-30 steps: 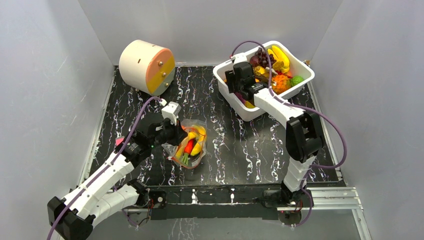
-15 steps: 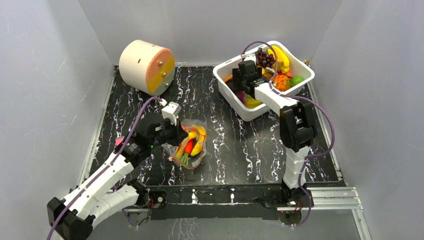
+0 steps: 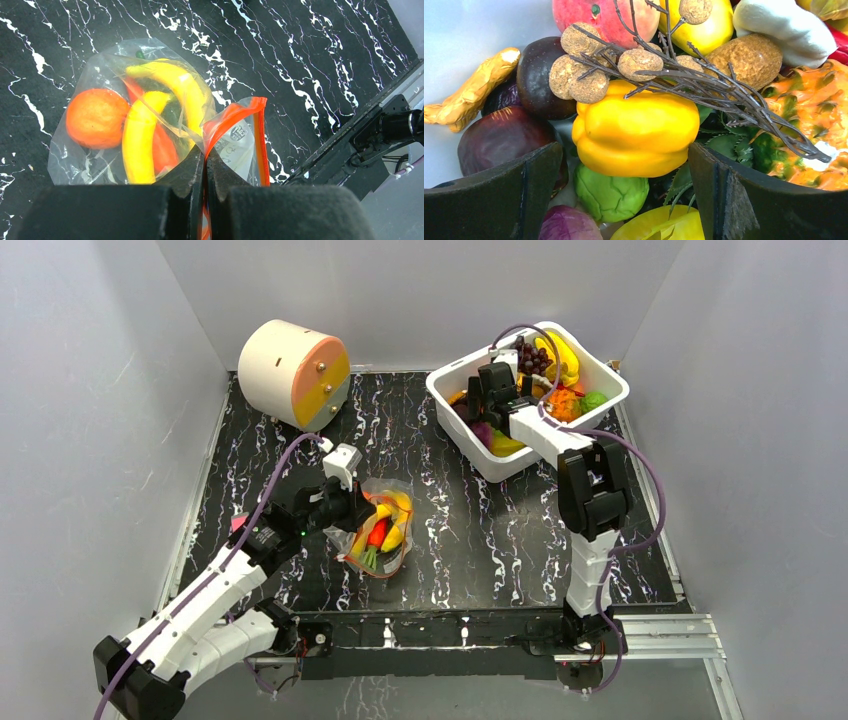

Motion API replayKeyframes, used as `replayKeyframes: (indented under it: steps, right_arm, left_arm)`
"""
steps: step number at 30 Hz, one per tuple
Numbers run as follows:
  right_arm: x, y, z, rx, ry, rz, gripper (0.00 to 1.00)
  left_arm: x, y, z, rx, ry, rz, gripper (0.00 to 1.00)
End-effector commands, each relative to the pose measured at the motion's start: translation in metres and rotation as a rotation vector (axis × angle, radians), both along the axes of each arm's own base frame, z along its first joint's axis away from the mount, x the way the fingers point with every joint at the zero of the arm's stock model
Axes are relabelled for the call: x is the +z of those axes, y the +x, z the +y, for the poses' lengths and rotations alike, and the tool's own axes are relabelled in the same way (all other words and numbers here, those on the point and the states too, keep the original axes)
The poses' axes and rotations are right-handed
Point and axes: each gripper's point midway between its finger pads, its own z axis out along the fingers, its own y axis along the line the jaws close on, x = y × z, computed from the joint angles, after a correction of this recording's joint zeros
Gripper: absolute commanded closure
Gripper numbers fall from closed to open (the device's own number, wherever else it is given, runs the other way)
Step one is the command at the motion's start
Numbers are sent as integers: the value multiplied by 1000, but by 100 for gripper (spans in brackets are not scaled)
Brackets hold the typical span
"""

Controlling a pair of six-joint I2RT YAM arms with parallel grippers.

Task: Place the food in the zip-top bag and seal the zipper
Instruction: Pick up the fake vegetable from the bin.

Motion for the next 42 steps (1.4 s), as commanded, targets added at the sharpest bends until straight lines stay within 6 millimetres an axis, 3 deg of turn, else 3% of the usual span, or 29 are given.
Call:
replayKeyframes:
  steps: [1, 12, 16, 20, 24, 42]
  right_arm:
    - [12, 20, -5, -45, 29, -79, 2]
    - [3, 29, -2, -60, 88, -75, 3]
    - [5, 30, 6, -5, 101, -84, 8]
    - [6, 30, 10, 50, 94, -99, 22]
    - [12, 30, 11, 70, 86, -111, 34]
    - [55, -1, 11, 151, 95, -173, 51]
  left_arm:
    - [6, -1, -2, -20, -14, -25, 100]
    - [5, -1, -2, -18, -7, -26, 100]
    - [5, -1, -1, -17, -7, -26, 100]
    - [6, 0, -1, -15, -7, -30, 100]
    - [6, 0, -1, -16, -8, -31, 100]
    - [6, 1, 2, 5, -3, -35, 100]
